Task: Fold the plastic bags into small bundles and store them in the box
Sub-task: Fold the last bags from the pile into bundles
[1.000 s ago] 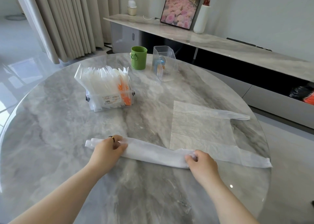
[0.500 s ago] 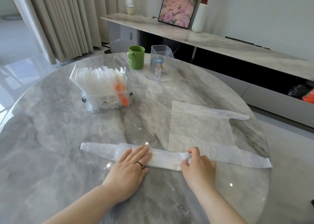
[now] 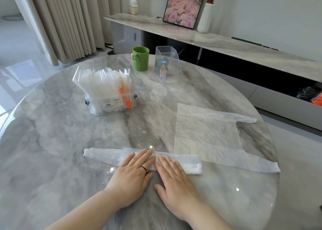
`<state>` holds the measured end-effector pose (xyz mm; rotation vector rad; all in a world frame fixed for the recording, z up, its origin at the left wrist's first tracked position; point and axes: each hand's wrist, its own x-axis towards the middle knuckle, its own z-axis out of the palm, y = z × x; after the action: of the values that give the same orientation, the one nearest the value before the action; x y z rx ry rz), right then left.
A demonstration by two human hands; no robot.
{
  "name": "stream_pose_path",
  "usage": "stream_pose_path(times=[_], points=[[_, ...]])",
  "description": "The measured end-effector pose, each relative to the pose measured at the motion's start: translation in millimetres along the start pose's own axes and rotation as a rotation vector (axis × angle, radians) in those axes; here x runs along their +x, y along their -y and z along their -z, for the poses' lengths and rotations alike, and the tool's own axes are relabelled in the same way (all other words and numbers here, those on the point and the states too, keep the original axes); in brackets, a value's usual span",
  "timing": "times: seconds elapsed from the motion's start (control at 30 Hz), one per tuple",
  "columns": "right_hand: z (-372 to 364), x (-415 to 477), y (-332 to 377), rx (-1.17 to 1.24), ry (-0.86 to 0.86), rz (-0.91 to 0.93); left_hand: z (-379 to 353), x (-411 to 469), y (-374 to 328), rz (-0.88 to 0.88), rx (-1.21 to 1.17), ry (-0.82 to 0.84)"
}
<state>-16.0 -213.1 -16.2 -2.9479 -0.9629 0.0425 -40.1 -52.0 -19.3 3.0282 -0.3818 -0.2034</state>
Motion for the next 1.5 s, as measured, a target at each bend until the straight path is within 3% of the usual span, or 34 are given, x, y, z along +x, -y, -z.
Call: stream_pose_path(times=[0.1, 0.33, 0.43, 0.5, 0.6, 0.67, 0.8, 0.97, 1.1, 1.27, 1.4, 1.5], points=[[-0.7, -2.9, -10.4, -0.001, 0.118, -0.042, 0.8, 0.0, -1.1, -0.012, 0.016, -0.037], [9.0, -4.6, -22.8, 0.081, 0.066, -0.058, 27.9, 5.1, -1.3, 0.140, -0.180, -0.222], [12.2, -3.0, -27.7, 0.138, 0.010, -0.035, 39.6, 9.6, 1.8, 0.324, -0.327, -0.095], [8.7, -1.3, -32.8, 0.159, -0.079, 0.094, 39.8, 10.7, 1.5, 0.382, -0.333, -0.048], [10.6, -2.3, -37.2, 0.128, -0.102, 0.214, 43.6, 17.3, -10.5, 0.464, -0.283, 0.160], [13.3, -2.2, -29.9, 0.293, -0.069, 0.103, 51.7, 22.8, -18.7, 0.468, -0.236, 0.275], [17.6, -7.1, -22.6, 0.262, -0.230, 0.097, 62.7, 30.1, -27.4, 0.434, -0.193, 0.414], [25.6, -7.0, -25.6, 0.190, -0.313, 0.085, 55.9, 26.1, -28.4, 0.388, -0.331, 0.488], [26.5, -9.3, -26.7, 0.187, -0.365, 0.054, 54.3, 7.4, -29.0, 0.412, -0.540, 0.352], [29.2, -13.5, -17.8, 0.175, -0.550, 0.118, 51.2, -19.1, -15.2, 0.630, -0.895, 0.082], [28.4, -18.7, -3.5, 0.216, -0.597, 0.272, 44.6, -28.7, -5.5, 0.789, -1.099, -0.135], [19.2, -23.9, 9.5, 0.215, -0.524, 0.427, 39.9, -25.4, -3.8, 0.836, -1.147, -0.227]])
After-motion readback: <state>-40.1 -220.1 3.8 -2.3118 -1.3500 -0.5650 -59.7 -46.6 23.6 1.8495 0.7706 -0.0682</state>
